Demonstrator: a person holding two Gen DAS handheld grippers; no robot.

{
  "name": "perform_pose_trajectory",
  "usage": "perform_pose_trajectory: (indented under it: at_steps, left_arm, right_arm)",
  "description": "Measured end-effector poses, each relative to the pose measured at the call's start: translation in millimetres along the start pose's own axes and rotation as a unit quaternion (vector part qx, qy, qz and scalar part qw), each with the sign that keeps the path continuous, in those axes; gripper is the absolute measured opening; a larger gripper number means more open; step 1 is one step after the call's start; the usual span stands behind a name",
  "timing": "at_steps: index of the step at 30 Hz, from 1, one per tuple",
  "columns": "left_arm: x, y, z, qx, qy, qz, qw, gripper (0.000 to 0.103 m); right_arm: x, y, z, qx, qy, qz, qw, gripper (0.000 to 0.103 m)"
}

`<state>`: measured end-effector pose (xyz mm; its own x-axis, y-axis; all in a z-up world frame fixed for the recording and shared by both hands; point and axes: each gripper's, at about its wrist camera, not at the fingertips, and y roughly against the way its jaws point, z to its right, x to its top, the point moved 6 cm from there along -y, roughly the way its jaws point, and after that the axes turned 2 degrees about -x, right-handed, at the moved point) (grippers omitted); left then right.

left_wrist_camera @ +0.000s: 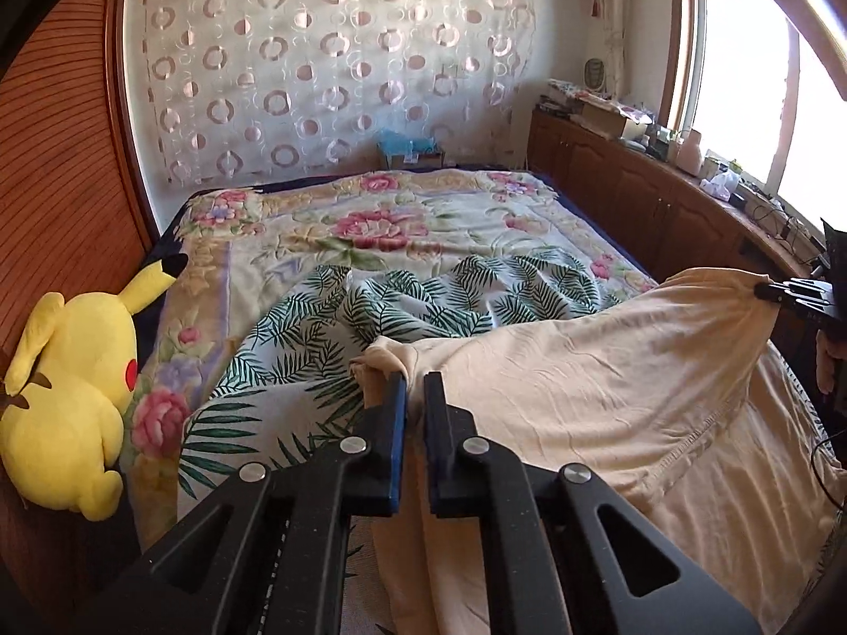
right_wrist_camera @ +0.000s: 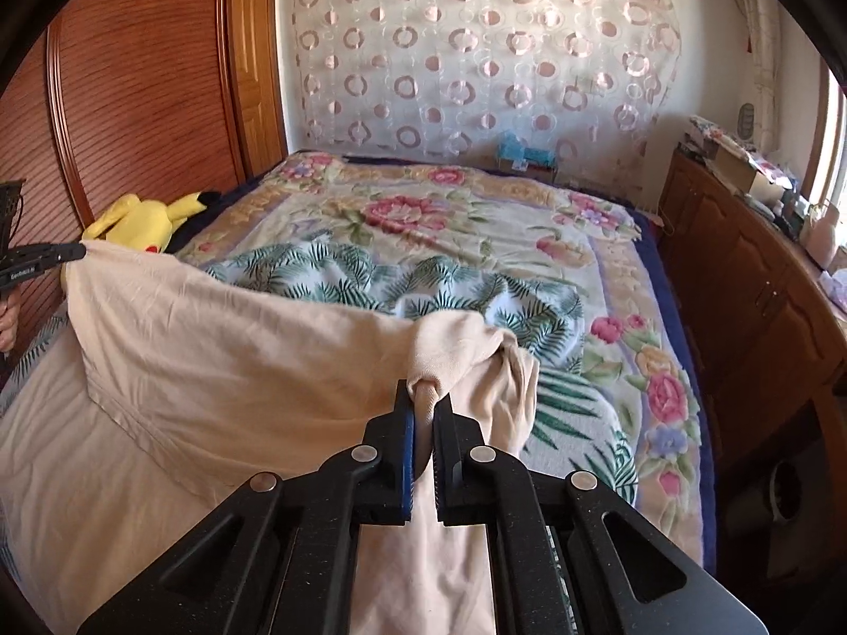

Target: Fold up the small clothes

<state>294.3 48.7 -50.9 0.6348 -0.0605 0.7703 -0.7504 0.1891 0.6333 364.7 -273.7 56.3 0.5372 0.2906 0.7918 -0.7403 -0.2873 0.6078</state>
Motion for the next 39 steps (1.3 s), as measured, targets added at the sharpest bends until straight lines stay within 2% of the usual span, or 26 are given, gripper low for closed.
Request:
perform_pose_trajectory:
  at_steps: [3,7,16,29,32,37,39]
  left_arm:
    - [2.2,10.4,2.2,-0.002,0.004,0.013,0.9999,0.007]
    - [0.6,32.8,8.1,-0.009,0.007,0.03,0.9995,0.007]
    - [-27.6,96.6,20.2,-0.011,0.007,0.058,0.9982,0.006]
    - [-105.0,164.1,30.6,-0.008,0.013,0.067,0.9976,0.006]
    - [-129.6,169.0,34.0,-0.008,0.019,0.055,0.9983,0.006]
    - [-169.3,152.9,34.8,-0.002,0.024,0.012,0.9996,0.007]
    - [-176.5,148.5,35.3,0.002,0.024,0.002,0.9997,0.007]
  right_arm:
    - [2.1,9.7,0.1,-0.007,-0.004,0.013,1.0,0.005]
    - [-0.5,31.5,-9.4,0.005,-0.001,0.026,1.0,0.005]
    - [-33.4,105.9,-16.0,0.02,0.002,0.058,0.998,0.005]
    - [-140.5,191.0,-24.8,0.019,-0.008,0.042,0.999,0.005]
    - [-170.2,198.6,-27.4,0.015,-0.015,0.027,0.999,0.005]
    - [-213.0,178.2,-23.9,0.021,-0.05,-0.012,0.998,0.005]
    - [-218.4,167.2,-25.2,0.019,-0.055,-0.023,0.998,0.005]
